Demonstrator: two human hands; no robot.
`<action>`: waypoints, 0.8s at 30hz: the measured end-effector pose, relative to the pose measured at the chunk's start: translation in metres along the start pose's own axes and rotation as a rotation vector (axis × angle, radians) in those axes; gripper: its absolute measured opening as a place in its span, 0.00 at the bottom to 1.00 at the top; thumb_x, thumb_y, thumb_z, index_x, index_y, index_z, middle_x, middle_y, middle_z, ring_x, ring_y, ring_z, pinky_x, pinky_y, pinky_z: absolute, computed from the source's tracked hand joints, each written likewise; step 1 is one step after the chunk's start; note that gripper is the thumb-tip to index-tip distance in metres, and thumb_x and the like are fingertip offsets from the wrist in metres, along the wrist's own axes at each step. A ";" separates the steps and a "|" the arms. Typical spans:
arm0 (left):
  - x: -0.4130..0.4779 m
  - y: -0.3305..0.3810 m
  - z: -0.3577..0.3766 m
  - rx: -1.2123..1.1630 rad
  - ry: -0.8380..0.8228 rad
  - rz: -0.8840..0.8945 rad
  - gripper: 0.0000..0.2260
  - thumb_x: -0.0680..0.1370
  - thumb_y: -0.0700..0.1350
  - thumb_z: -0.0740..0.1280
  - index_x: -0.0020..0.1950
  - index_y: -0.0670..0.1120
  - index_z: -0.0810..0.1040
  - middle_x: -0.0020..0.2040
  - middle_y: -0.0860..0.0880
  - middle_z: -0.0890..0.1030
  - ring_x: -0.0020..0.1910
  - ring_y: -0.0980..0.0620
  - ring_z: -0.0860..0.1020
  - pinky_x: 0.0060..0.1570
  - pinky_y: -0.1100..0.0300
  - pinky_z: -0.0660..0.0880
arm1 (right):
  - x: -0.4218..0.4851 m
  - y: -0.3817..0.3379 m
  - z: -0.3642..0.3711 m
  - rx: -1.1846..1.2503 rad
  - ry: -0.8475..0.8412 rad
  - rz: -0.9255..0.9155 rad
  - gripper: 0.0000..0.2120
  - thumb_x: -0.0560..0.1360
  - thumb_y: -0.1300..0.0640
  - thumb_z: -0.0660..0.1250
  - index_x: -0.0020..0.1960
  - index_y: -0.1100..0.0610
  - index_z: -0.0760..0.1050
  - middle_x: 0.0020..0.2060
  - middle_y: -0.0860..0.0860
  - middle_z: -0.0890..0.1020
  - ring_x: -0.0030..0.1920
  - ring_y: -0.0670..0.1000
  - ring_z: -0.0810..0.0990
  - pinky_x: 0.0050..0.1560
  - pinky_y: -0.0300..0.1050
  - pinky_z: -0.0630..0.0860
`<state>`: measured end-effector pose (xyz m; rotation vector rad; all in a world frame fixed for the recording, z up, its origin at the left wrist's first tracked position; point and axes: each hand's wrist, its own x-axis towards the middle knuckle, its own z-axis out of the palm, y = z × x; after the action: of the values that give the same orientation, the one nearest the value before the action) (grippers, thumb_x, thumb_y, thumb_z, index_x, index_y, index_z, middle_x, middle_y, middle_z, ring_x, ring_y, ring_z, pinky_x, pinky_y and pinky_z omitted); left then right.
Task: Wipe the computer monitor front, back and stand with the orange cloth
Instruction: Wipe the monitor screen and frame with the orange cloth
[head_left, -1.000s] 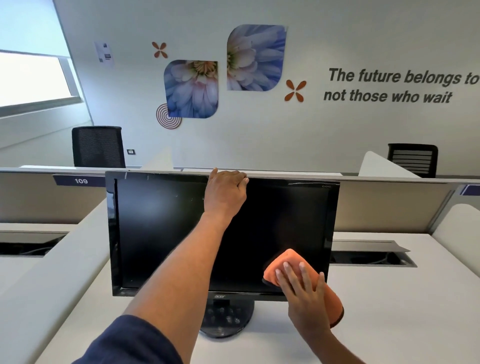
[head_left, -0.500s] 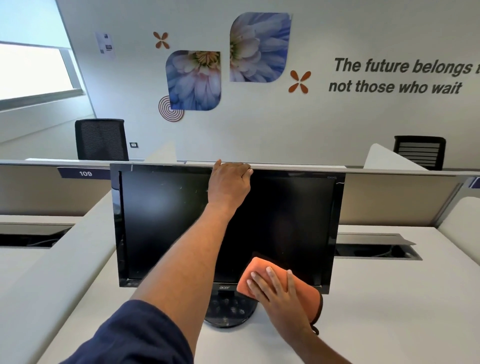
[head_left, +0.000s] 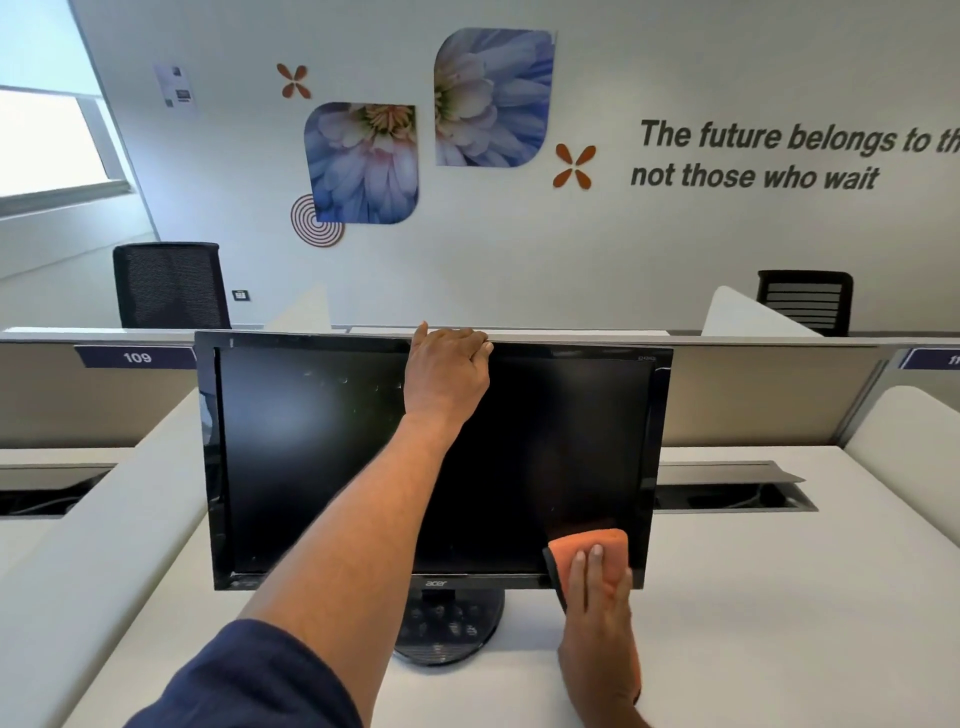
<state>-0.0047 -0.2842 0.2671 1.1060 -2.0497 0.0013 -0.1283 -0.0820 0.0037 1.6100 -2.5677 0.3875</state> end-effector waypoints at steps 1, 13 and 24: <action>0.000 -0.001 0.000 0.000 0.006 0.000 0.14 0.82 0.51 0.58 0.57 0.50 0.82 0.57 0.54 0.83 0.61 0.53 0.76 0.75 0.52 0.53 | -0.001 -0.008 0.002 0.002 0.002 -0.040 0.49 0.60 0.66 0.78 0.75 0.61 0.57 0.77 0.60 0.57 0.67 0.75 0.65 0.52 0.65 0.78; -0.001 -0.003 -0.003 0.009 0.001 -0.005 0.15 0.82 0.52 0.58 0.60 0.50 0.81 0.61 0.53 0.81 0.64 0.54 0.75 0.76 0.52 0.52 | 0.038 -0.073 -0.043 -0.056 0.197 -0.349 0.42 0.66 0.56 0.77 0.76 0.54 0.62 0.74 0.54 0.67 0.67 0.68 0.70 0.60 0.68 0.73; -0.002 -0.004 -0.002 -0.001 -0.004 -0.008 0.15 0.82 0.52 0.58 0.61 0.50 0.81 0.61 0.53 0.81 0.64 0.54 0.75 0.76 0.52 0.51 | -0.002 0.000 -0.022 -0.028 0.115 -0.033 0.40 0.57 0.68 0.76 0.69 0.62 0.72 0.71 0.59 0.70 0.50 0.65 0.76 0.37 0.54 0.80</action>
<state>0.0003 -0.2845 0.2661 1.1143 -2.0485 -0.0051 -0.1287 -0.0751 0.0242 1.5708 -2.4483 0.4265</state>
